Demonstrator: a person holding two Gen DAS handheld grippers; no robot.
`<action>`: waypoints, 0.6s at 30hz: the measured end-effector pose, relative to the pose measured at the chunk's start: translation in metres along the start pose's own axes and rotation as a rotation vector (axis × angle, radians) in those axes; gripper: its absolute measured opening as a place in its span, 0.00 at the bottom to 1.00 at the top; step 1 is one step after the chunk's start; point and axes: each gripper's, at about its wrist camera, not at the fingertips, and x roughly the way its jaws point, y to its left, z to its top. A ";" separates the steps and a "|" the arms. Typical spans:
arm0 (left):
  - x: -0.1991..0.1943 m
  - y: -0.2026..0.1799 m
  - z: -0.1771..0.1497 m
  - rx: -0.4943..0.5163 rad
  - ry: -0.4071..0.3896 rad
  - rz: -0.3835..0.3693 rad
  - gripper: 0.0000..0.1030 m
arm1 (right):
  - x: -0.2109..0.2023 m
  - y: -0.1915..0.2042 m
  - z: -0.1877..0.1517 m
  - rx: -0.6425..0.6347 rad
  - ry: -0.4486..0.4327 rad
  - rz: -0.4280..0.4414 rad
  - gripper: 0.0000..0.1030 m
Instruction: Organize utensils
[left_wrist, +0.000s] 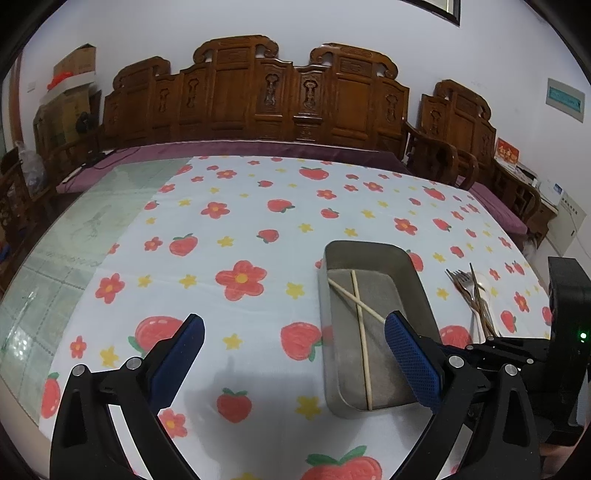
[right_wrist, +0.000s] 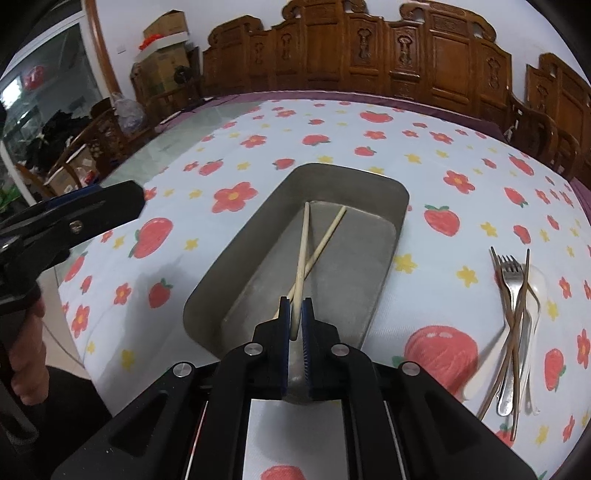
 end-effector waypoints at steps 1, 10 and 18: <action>0.000 -0.002 0.000 0.004 0.000 -0.004 0.92 | -0.002 -0.001 0.000 0.002 -0.005 0.007 0.19; 0.000 -0.020 -0.004 0.027 0.001 -0.020 0.92 | -0.038 -0.019 -0.001 -0.001 -0.076 0.000 0.24; -0.003 -0.055 -0.006 0.032 -0.031 -0.080 0.92 | -0.091 -0.085 -0.027 0.019 -0.144 -0.132 0.24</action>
